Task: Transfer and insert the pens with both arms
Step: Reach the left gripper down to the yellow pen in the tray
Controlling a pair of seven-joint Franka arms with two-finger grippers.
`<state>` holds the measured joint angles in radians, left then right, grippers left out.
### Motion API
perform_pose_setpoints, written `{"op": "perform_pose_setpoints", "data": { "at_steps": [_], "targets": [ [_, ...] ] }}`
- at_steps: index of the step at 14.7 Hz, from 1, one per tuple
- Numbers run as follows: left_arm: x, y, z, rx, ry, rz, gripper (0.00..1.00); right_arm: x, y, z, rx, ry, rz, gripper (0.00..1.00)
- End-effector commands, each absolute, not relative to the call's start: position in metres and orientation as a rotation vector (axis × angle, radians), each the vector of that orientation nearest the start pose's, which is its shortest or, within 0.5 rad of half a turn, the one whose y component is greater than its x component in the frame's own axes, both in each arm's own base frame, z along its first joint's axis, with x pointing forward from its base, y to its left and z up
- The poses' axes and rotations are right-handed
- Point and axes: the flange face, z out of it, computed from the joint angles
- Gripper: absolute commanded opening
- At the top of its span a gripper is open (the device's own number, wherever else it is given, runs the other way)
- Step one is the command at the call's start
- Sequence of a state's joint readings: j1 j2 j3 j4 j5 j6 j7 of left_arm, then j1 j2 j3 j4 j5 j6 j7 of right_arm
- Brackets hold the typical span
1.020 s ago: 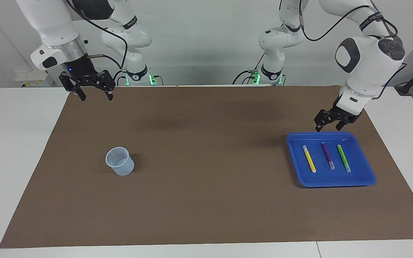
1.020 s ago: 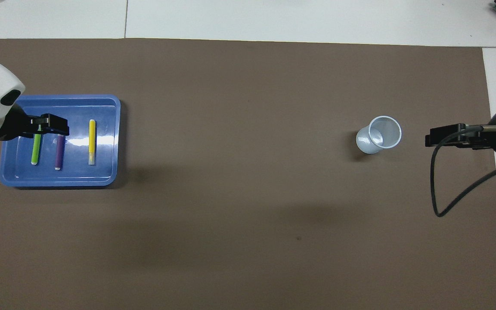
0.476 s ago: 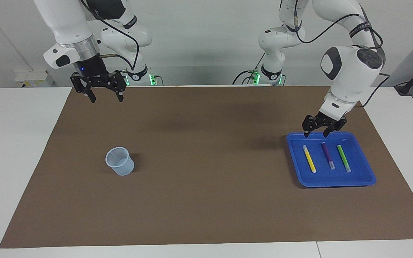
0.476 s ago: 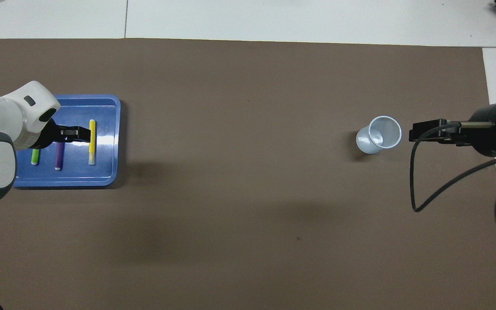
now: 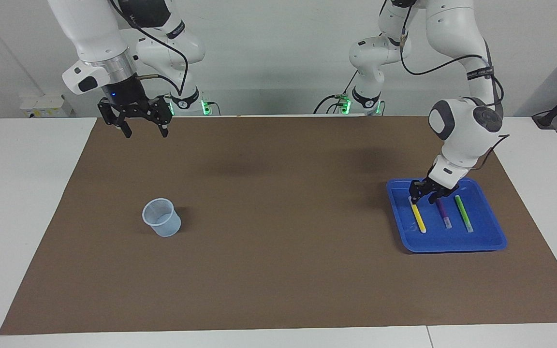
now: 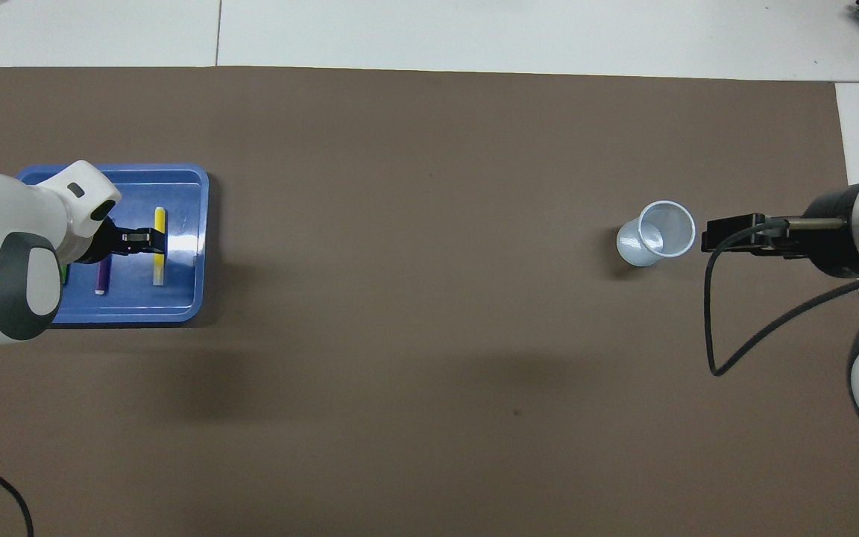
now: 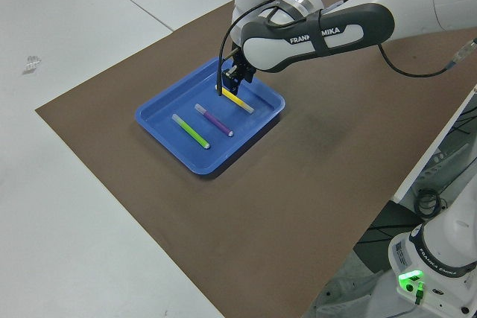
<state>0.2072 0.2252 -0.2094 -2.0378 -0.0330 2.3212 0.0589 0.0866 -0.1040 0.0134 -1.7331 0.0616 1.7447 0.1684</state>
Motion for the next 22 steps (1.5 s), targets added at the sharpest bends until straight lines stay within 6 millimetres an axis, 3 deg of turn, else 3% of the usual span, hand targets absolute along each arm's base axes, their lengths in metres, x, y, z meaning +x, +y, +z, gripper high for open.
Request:
{"op": "perform_pose_setpoints", "data": {
  "at_steps": [1, 5, 11, 17, 19, 22],
  "targets": [
    [0.597, 0.003, 0.326, -3.222, 0.055, -0.12, 0.59, 0.525, 0.063, 0.622, -3.057, 0.108, -0.156, 1.0],
    [0.595, 0.003, 0.319, -3.226, 0.055, -0.083, 0.57, 0.523, 0.058, 0.62, -3.052, 0.124, -0.132, 1.0],
    [0.595, 0.003, 0.313, -3.227, 0.058, -0.084, 0.43, 0.517, 0.062, 0.62, -3.059, 0.113, -0.078, 1.0],
    [0.598, 0.006, 0.302, -3.23, 0.052, -0.09, 0.42, 0.509, 0.064, 0.621, -3.061, 0.101, -0.035, 1.0],
    [0.596, 0.008, 0.301, -3.23, 0.047, -0.085, 0.33, 0.508, 0.071, 0.62, -3.027, 0.094, -0.027, 1.0],
    [0.596, 0.007, 0.3, -3.23, 0.049, -0.085, 0.09, 0.506, 0.079, 0.613, -2.954, 0.036, 0.011, 1.0]
  ]
}}
